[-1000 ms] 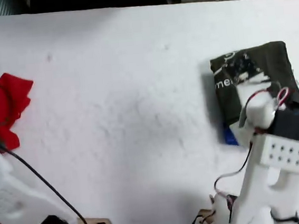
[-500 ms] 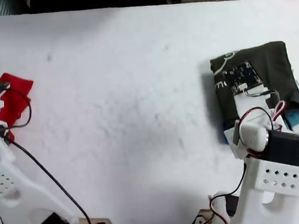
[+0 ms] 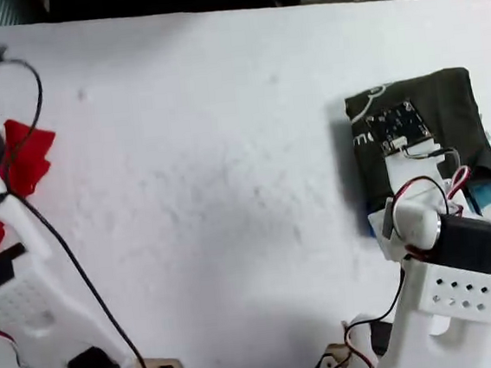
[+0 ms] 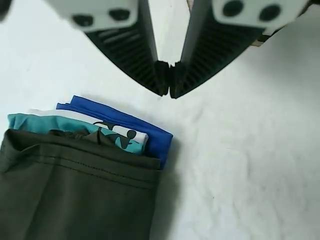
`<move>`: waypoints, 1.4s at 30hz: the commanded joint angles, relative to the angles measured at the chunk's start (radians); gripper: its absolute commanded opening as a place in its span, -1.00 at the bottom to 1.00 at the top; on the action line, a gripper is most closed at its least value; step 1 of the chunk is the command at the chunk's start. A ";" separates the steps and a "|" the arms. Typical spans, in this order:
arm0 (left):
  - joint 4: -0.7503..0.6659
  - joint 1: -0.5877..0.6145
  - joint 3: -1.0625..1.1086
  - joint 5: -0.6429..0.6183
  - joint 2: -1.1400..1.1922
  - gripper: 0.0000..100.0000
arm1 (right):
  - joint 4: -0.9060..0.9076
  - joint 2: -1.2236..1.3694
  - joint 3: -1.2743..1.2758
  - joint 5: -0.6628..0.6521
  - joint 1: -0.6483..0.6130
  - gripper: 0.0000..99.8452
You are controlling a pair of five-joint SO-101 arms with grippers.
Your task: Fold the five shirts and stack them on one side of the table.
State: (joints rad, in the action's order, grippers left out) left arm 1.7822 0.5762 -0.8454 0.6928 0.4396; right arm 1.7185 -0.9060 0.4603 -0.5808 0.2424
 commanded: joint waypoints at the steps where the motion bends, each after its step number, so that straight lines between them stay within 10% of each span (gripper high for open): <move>1: 0.005 -0.076 -0.049 -0.078 -0.183 -0.96 | -0.015 -0.004 -0.011 -0.002 -0.008 -0.97; 18: 0.006 -0.469 -0.029 -0.232 -0.624 -0.96 | -0.015 -0.010 -0.011 -0.091 -0.005 -0.97; 27: -0.003 -0.498 0.586 -0.226 -0.808 -0.96 | -0.015 -0.004 -0.006 -0.083 -0.007 -0.97; 42: -0.381 -0.871 0.836 -0.374 -0.908 -0.96 | -0.010 -0.004 -0.006 -0.083 0.002 -0.97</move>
State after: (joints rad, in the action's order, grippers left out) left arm 1.5044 -0.2064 -0.0107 0.3491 -0.4381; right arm 1.7185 -0.9060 0.4603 -0.6651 0.2424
